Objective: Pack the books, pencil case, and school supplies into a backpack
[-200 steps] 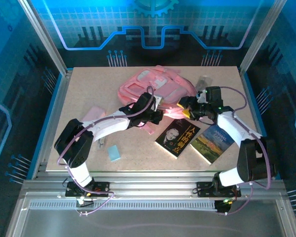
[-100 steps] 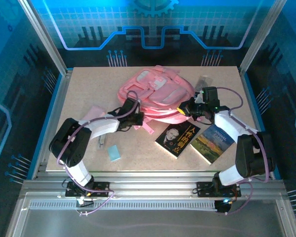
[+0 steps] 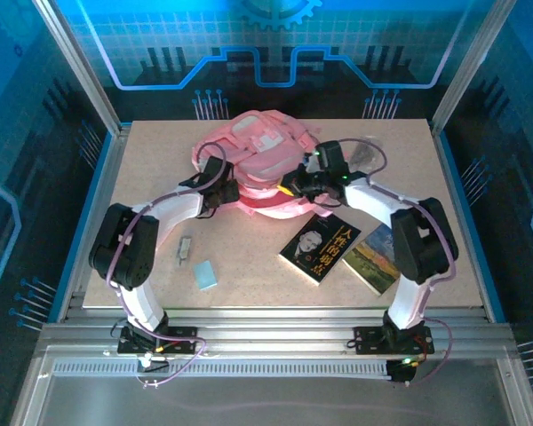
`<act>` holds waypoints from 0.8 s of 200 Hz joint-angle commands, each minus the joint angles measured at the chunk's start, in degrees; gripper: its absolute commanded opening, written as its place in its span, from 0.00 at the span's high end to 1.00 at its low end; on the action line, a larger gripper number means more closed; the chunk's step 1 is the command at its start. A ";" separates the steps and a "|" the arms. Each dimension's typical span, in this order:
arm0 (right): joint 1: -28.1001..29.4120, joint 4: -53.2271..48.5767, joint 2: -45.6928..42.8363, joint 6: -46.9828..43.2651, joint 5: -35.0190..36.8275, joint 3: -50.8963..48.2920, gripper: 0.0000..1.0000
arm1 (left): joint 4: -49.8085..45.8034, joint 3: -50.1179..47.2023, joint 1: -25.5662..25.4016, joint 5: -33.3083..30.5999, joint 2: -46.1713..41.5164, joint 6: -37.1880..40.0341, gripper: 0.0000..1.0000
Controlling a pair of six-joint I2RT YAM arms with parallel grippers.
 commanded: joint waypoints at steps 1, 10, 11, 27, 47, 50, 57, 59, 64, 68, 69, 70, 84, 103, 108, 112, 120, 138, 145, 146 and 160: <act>2.56 6.88 3.23 3.26 -1.27 3.91 0.88 | -5.35 -1.11 -0.45 -4.46 -5.57 -4.12 0.01; 2.86 7.96 3.34 3.86 -2.00 3.79 0.79 | -5.14 -3.19 -0.50 -4.34 -8.42 -4.46 0.01; 2.85 7.97 3.28 3.77 -2.02 3.82 0.78 | -5.11 -3.35 -0.50 -4.27 -8.79 -4.56 0.01; 2.68 4.12 1.23 -0.19 -0.91 3.77 0.56 | -4.37 -6.66 -0.91 -1.92 -13.82 -5.41 0.01; 2.27 -8.73 -3.74 -11.56 4.96 3.80 0.38 | -1.80 -10.47 -2.65 3.76 -18.41 -6.42 0.01; 2.31 -10.92 -4.61 -13.32 6.12 3.58 0.36 | -1.39 -10.91 -3.10 4.57 -18.94 -6.56 0.01; 2.10 -15.34 -6.66 -16.71 8.51 2.72 0.34 | -0.18 -11.90 -4.15 6.96 -19.81 -6.73 0.01; 1.99 -16.29 -7.33 -17.48 9.06 2.41 0.33 | 0.16 -12.14 -4.45 7.47 -19.94 -6.76 0.01; 1.75 -18.72 -9.00 -19.14 10.61 1.17 0.33 | 0.77 -12.50 -5.50 8.53 -20.20 -7.05 0.01; 1.49 -20.47 -10.42 -20.13 11.66 0.01 0.32 | 1.15 -12.78 -6.34 9.10 -20.27 -7.26 0.01; 1.46 -20.92 -10.80 -20.35 11.93 -0.35 0.31 | 1.28 -12.85 -6.63 9.31 -20.30 -7.28 0.01; 1.36 -21.32 -11.21 -20.51 12.20 -0.66 0.31 | 1.44 -12.89 -6.82 9.50 -20.31 -7.28 0.01; 0.33 -25.62 -16.81 -22.50 15.10 -5.55 0.29 | 2.99 -12.85 -10.21 11.61 -19.58 -7.38 0.01; -1.20 -31.17 -24.50 -23.06 18.26 -11.46 0.26 | 4.19 -10.98 -14.78 14.03 -16.63 -7.05 0.01; -1.56 -32.45 -26.45 -23.08 18.81 -12.93 0.25 | 4.08 -10.05 -15.96 14.51 -15.44 -7.03 0.01; -1.80 -33.35 -27.88 -22.96 19.29 -14.11 0.25 | 4.12 -9.39 -16.82 15.11 -14.51 -7.08 0.01; -2.14 -35.12 -30.74 -22.50 19.78 -16.27 0.25 | 4.62 -8.17 -18.23 16.41 -12.51 -6.86 0.01; -2.54 -37.37 -36.01 -20.35 19.98 -21.72 0.25 | 5.53 -5.83 -20.92 18.86 -7.74 -7.20 0.03; -2.60 -37.70 -37.99 -19.14 20.05 -24.71 0.25 | 5.71 -5.06 -21.77 19.09 -6.04 -7.76 0.03; -2.61 -37.71 -38.30 -18.93 20.08 -25.10 0.25 | 5.63 -4.90 -21.91 19.09 -5.80 -7.88 0.04; -2.61 -36.50 -41.81 -15.90 19.72 -30.33 0.25 | 5.32 -3.45 -23.18 18.98 -2.97 -8.96 0.06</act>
